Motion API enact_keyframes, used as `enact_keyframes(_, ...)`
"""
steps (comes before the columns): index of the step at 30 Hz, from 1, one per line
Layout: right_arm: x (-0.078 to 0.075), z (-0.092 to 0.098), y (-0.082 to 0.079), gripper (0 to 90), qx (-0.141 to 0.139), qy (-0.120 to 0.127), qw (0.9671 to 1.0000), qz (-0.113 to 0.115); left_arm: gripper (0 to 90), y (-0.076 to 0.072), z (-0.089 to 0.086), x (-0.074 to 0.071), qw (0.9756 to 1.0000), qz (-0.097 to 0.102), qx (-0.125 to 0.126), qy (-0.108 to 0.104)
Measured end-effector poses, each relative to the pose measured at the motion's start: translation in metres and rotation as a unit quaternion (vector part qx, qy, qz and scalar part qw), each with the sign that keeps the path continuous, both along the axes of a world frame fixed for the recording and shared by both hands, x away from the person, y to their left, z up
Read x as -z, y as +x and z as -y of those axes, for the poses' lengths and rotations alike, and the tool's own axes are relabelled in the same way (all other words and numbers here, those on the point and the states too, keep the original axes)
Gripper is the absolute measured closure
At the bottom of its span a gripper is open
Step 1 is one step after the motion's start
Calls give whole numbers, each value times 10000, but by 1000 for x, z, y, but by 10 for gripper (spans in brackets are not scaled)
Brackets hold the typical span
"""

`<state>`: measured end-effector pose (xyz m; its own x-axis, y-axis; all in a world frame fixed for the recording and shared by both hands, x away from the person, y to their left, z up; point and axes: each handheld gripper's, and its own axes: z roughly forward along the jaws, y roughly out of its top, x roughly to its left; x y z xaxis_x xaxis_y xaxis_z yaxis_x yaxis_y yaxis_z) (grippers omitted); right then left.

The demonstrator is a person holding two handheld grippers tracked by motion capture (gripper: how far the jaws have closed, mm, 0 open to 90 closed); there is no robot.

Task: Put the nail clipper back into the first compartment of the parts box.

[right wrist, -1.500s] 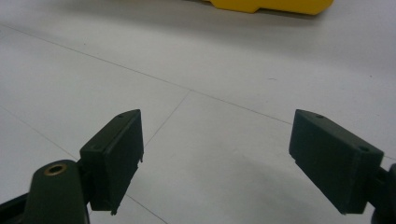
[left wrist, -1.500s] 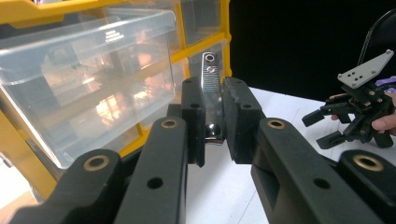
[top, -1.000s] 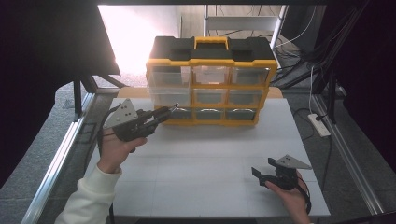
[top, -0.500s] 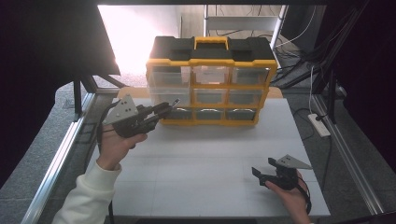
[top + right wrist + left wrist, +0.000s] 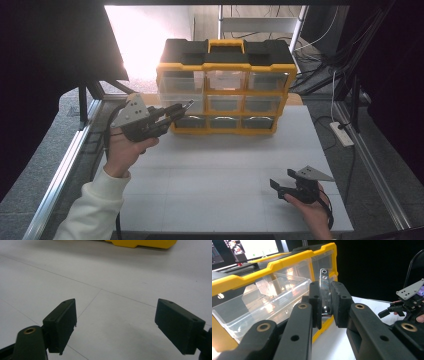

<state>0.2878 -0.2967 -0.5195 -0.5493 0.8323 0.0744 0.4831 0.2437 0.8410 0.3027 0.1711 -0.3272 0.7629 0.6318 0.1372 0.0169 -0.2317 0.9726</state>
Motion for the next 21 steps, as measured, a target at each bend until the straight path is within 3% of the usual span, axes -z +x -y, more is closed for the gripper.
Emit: enact_keyframes(21, 0, 0, 0, 179, 9, 9, 10000, 12, 792, 10, 1, -17, 9999, 86, -84, 30)
